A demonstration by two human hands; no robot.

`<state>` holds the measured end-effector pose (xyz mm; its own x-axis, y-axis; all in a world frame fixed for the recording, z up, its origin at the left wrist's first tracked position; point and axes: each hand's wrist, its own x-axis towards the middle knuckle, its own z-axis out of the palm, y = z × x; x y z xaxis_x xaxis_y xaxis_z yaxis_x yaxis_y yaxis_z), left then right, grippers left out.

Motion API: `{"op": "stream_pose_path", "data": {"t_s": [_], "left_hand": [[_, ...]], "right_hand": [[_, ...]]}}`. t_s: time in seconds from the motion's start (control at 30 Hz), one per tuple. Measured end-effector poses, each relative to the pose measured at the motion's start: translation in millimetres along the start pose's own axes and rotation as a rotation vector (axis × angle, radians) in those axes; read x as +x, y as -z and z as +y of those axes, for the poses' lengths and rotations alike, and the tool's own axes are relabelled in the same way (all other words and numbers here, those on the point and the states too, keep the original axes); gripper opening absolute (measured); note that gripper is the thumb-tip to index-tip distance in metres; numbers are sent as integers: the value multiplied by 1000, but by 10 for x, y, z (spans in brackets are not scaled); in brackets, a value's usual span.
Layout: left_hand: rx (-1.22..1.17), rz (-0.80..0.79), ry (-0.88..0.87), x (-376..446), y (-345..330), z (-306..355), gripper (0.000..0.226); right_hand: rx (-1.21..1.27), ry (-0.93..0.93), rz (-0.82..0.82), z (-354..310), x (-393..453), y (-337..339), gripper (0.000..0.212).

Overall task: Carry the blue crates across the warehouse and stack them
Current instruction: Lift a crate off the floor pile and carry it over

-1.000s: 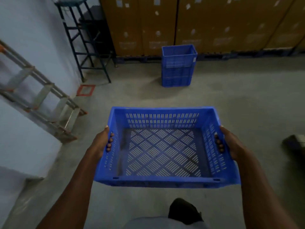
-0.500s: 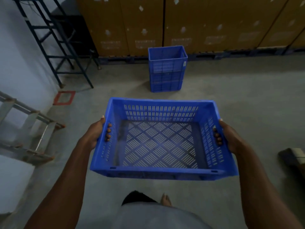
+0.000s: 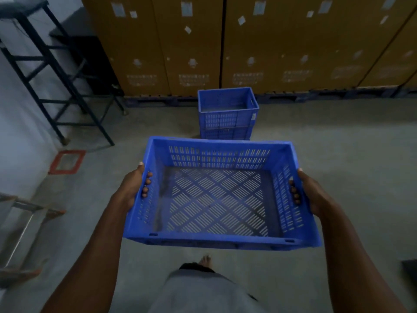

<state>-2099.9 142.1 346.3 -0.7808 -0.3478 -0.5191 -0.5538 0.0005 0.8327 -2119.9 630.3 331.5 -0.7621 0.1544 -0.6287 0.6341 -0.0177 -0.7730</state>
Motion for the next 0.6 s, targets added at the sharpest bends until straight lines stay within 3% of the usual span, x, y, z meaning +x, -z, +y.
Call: {"op": "stream_pose_path", "data": {"t_s": [0.27, 0.6], "left_hand": [[44, -53, -8, 1397, -740, 1113, 52], [3, -50, 27, 2839, -1835, 2124, 51]], "right_hand": [[40, -29, 54, -967, 1292, 11, 55], [-9, -80, -66, -2476, 3222, 285, 54]]}}
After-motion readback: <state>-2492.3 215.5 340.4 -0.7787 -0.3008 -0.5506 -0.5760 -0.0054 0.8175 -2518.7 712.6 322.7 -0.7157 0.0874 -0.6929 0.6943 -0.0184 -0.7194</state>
